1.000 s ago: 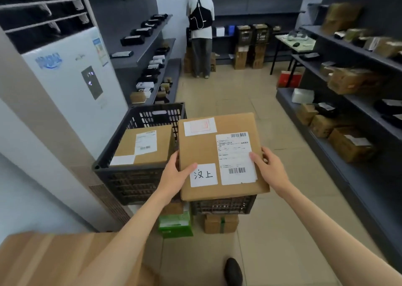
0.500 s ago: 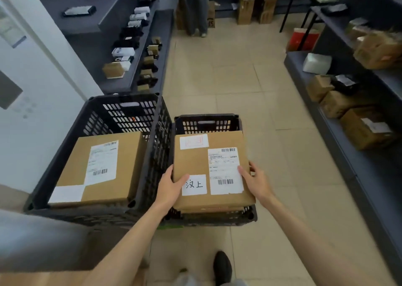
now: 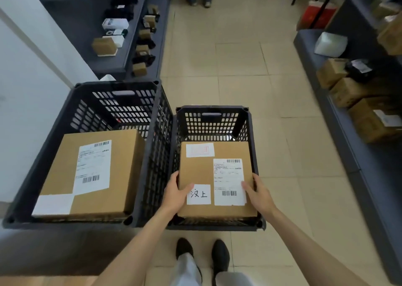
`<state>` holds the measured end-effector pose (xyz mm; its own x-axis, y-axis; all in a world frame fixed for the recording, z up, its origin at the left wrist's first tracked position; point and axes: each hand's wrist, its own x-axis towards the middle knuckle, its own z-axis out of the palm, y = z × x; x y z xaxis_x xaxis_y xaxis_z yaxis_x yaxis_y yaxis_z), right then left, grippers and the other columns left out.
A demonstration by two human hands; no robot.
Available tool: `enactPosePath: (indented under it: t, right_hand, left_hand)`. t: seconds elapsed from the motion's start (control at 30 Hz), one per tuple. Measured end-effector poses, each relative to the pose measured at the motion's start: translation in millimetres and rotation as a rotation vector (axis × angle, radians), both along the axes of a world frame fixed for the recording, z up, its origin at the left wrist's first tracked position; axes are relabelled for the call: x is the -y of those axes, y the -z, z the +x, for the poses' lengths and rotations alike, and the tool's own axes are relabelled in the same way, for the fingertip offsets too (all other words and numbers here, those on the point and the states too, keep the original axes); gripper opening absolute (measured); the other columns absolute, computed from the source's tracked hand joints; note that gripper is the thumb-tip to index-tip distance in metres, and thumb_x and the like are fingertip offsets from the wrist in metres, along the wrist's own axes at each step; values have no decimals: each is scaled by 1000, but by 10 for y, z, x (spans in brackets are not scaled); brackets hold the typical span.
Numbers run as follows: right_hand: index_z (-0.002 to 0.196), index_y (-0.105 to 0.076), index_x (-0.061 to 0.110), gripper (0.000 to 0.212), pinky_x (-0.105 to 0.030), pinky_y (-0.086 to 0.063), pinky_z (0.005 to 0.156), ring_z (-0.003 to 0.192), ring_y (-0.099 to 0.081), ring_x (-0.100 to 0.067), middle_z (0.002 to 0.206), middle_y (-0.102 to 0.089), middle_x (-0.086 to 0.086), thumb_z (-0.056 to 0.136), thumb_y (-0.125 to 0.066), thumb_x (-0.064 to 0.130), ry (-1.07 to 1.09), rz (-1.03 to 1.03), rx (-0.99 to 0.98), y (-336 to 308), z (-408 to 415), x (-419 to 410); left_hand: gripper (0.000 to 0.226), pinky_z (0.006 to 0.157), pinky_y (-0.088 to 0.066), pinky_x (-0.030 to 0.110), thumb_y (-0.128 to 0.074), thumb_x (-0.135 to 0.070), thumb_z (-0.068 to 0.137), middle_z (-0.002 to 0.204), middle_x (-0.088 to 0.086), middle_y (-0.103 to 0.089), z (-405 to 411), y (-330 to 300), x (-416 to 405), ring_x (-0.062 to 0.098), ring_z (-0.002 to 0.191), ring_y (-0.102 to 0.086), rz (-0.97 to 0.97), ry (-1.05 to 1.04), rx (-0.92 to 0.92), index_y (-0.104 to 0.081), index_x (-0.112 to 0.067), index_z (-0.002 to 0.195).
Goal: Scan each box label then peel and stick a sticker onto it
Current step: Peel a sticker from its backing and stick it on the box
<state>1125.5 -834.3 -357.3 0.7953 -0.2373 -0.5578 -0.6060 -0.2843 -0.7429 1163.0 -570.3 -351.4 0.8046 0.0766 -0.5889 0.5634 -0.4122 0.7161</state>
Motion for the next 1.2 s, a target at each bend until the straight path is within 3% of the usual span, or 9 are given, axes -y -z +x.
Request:
enactPosePath:
  t: [0.1,0.2,0.3,0.5,0.63,0.8,1.0,1.07,1.2]
  right_hand:
    - [141,-45,13,47,-28,-52,85,109,-57,-15,134,-61,-2,99,-61,26,-51,-86,25,-147,57,57]
    - [139,-49,15,50,-39,-50,98,119,-55,-21,134,-57,-1,97,-60,41,-250,-372,108,-381,231,102]
    - [138,-51,12,48,-41,-44,107,128,-50,-26,142,-53,-8,100,-54,40,-533,-660,285,-710,527,20]
    - [130,-55,14,43,-41,-43,104,125,-50,-27,135,-55,-7,102,-46,45,-926,-844,600,-1614,953,-674]
    - [132,-54,16,47,-41,-44,99,123,-51,-28,133,-56,-5,102,-45,51,-1123,-870,837,-2236,809,-1526]
    - [137,-51,15,52,-41,-41,104,124,-51,-27,135,-55,-5,102,-43,52,-1306,-801,1080,-2741,125,-2607]
    - [135,-52,16,53,-42,-43,100,123,-52,-28,136,-55,-6,101,-42,55,-1546,-677,1282,-2976,-1348,-3866]
    - [139,-50,15,54,-43,-44,101,124,-52,-29,139,-52,-6,102,-42,54,-1629,-606,1313,-3032,-1962,-4241]
    - [141,-49,21,50,-40,-40,101,126,-52,-27,145,-48,-4,103,-40,53,-1739,-507,1455,-3049,-3207,-4875]
  left_hand:
    - [79,107,-46,45,-72,-29,93,148,4,-47,24,-187,16,22,131,-50,105,59,27,-26,-24,157]
    - [72,110,-40,43,-65,-30,97,154,2,-38,74,-508,34,21,139,-42,280,198,196,-26,-22,157]
    - [64,111,-39,43,-57,-41,101,157,-1,-37,139,-954,-23,19,142,-38,497,357,374,-29,-23,156]
    - [48,101,-44,38,-46,-47,104,144,0,-50,0,-1851,-421,22,128,-50,831,419,582,-44,-22,145]
    - [48,105,-39,42,-42,-50,104,143,1,-56,-501,-2369,-1068,25,129,-52,1112,306,580,-51,-21,142]
    - [48,93,-47,43,-46,-54,100,124,4,-67,-1617,-2746,-1932,28,116,-61,1303,88,481,-60,-18,129]
    - [87,94,-47,43,-9,-68,83,123,6,-67,-3641,-2978,-2656,30,116,-61,1378,-149,260,-62,-18,129]
    - [82,98,-43,42,-10,-67,89,128,4,-64,-4410,-3044,-2802,28,120,-58,1384,-235,169,-58,-19,134]
    - [56,102,-39,38,-36,-61,102,135,0,-61,-5880,-3086,-3069,23,124,-55,1442,-380,34,-51,-24,141]
